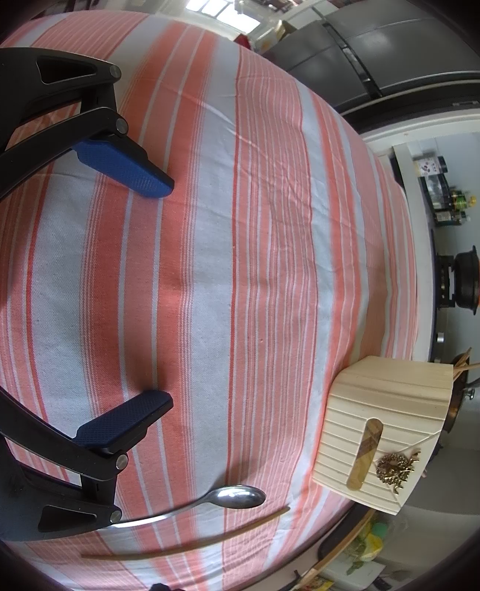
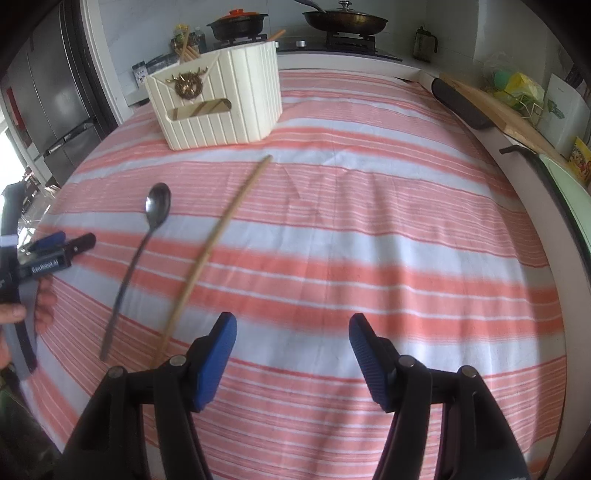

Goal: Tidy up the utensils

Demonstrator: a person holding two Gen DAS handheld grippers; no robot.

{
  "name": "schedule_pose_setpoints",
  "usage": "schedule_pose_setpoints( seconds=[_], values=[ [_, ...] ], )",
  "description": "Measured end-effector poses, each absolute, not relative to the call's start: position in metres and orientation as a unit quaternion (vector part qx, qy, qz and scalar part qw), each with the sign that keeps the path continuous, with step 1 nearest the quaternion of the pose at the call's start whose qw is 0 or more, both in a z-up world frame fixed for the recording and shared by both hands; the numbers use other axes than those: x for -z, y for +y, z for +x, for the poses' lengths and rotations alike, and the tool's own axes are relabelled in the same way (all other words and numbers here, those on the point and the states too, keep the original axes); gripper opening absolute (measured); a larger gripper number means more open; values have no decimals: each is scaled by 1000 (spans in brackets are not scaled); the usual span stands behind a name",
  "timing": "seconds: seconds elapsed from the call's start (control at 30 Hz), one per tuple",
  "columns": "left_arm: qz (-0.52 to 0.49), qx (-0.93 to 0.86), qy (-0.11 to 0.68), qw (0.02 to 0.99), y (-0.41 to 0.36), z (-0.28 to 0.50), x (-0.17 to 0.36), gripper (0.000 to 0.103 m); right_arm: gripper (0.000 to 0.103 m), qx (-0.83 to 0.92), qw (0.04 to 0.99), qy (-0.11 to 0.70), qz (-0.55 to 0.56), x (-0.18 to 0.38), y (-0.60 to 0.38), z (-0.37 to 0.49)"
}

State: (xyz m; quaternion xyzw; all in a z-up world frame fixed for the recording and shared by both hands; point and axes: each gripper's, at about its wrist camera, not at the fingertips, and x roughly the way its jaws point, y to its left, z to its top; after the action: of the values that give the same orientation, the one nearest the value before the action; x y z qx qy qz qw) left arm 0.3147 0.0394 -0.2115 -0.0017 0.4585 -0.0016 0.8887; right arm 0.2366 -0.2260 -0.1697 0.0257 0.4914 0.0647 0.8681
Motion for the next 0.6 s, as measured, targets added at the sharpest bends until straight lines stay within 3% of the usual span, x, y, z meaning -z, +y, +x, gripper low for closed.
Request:
schedule_pose_setpoints(
  seconds=[0.27, 0.33, 0.4, 0.47, 0.6],
  values=[
    [-67, 40, 458, 886, 40, 292, 184, 102, 64, -93, 856, 509, 17, 183, -175, 310],
    [-67, 64, 443, 892, 21, 282, 169, 102, 58, -93, 855, 510, 0, 191, -167, 314],
    [-47, 89, 437, 894, -7, 278, 160, 102, 30, -83, 865, 493, -41, 191, -159, 311],
    [-31, 109, 439, 891, -37, 280, 160, 102, 13, -76, 868, 489, -42, 190, -163, 305],
    [16, 105, 451, 886, -86, 289, 175, 99, 9, -33, 873, 486, -30, 189, -190, 288]
  ],
)
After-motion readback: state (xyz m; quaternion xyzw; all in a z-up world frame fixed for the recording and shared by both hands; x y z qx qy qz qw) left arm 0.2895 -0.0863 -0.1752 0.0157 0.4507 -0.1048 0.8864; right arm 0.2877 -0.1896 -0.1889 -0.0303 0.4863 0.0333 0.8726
